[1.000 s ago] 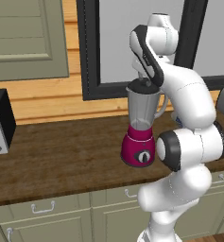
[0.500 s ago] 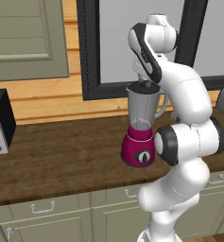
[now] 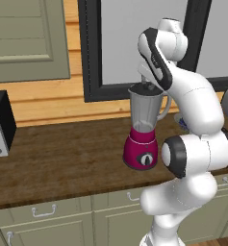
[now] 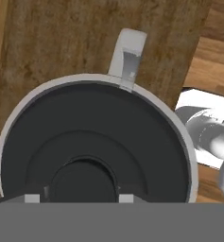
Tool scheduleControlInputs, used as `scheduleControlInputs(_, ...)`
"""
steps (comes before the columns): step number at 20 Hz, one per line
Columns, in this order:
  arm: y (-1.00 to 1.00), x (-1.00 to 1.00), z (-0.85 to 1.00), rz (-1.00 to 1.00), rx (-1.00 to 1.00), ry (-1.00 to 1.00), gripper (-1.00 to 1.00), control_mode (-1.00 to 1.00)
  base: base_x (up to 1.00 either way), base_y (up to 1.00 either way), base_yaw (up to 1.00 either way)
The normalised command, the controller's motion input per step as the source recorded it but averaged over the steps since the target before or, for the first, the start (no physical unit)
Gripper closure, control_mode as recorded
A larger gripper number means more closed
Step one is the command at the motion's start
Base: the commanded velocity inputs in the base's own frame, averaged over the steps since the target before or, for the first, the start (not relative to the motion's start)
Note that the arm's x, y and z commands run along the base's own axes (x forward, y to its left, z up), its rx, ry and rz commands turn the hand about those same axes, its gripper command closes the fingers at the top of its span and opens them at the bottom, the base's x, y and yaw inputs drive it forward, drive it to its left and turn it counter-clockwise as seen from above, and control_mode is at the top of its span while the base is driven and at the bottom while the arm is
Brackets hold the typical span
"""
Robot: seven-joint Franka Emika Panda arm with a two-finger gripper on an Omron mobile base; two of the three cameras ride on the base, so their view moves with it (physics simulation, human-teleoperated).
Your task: Close the lid blender by securely placing the lid on top.
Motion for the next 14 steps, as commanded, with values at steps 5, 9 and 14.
scheduleControlInputs(5,0.00,-0.01,-0.45,0.00,0.00,-0.02,-1.00,-1.00,0.00,0.00,0.00)
scheduleControlInputs(9,-0.06,0.00,-0.08,0.00,0.02,0.00,-1.00,-1.00,0.00,0.00,0.00)
scheduleControlInputs(14,-0.07,0.00,-0.01,0.00,0.03,0.00,-1.00,-1.00,0.00,0.00,0.00)
